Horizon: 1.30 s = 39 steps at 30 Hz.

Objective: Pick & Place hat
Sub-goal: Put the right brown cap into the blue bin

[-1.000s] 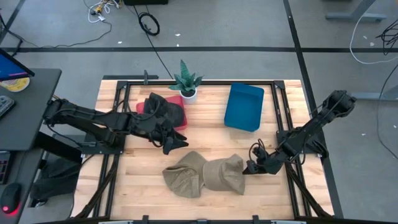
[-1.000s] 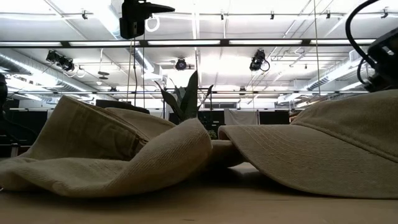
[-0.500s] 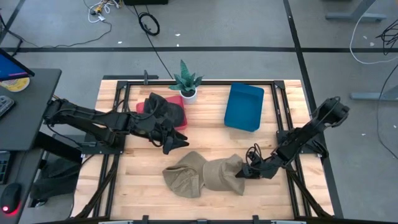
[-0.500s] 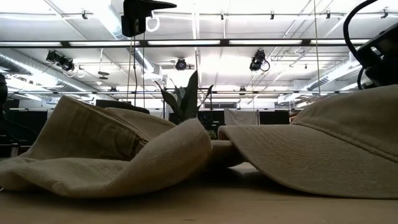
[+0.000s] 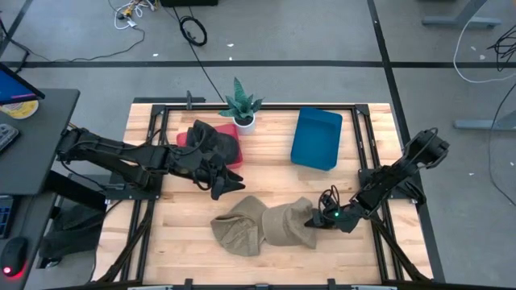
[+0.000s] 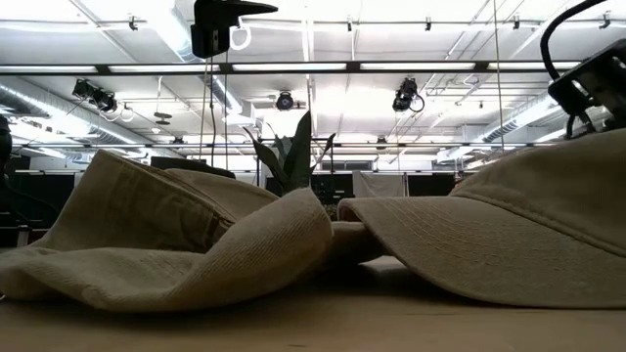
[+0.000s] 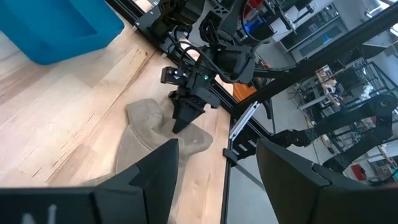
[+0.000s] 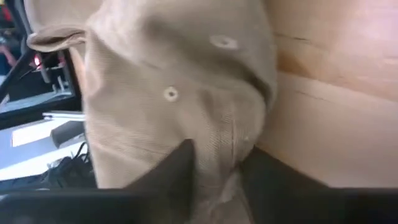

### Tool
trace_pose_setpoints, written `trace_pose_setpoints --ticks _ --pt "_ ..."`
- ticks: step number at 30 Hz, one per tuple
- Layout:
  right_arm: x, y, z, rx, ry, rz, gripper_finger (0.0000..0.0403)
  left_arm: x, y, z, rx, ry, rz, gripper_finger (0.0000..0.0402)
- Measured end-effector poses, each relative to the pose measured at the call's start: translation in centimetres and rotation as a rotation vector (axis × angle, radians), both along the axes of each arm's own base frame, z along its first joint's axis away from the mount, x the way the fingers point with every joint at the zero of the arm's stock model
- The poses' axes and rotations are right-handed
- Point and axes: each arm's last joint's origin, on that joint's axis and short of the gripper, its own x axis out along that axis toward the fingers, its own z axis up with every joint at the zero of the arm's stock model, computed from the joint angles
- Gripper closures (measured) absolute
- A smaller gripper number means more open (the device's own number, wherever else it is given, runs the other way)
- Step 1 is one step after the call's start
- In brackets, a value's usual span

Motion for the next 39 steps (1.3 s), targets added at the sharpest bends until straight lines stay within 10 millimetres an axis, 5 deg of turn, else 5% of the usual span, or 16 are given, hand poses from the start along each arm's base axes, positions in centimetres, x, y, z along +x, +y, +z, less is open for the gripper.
trace_pose_setpoints --ticks 4,9,23,39 --pt "0.3 0.2 0.4 -0.009 -0.066 0.038 0.0381 0.0 0.0 0.0 0.001 0.000 0.000 0.0181" --pt "0.5 0.4 1.4 0.030 -0.114 0.041 0.0380 0.0 0.0 0.0 0.001 0.001 0.000 0.0181" --pt "0.5 0.2 10.0 -0.141 -0.184 0.141 0.0381 0.0 0.0 0.0 0.015 -0.001 -0.004 0.0181" --pt "0.0 -5.6 21.0 -0.561 -0.183 0.267 0.0381 0.0 0.1 0.0 0.028 -0.003 -0.005 0.0181"
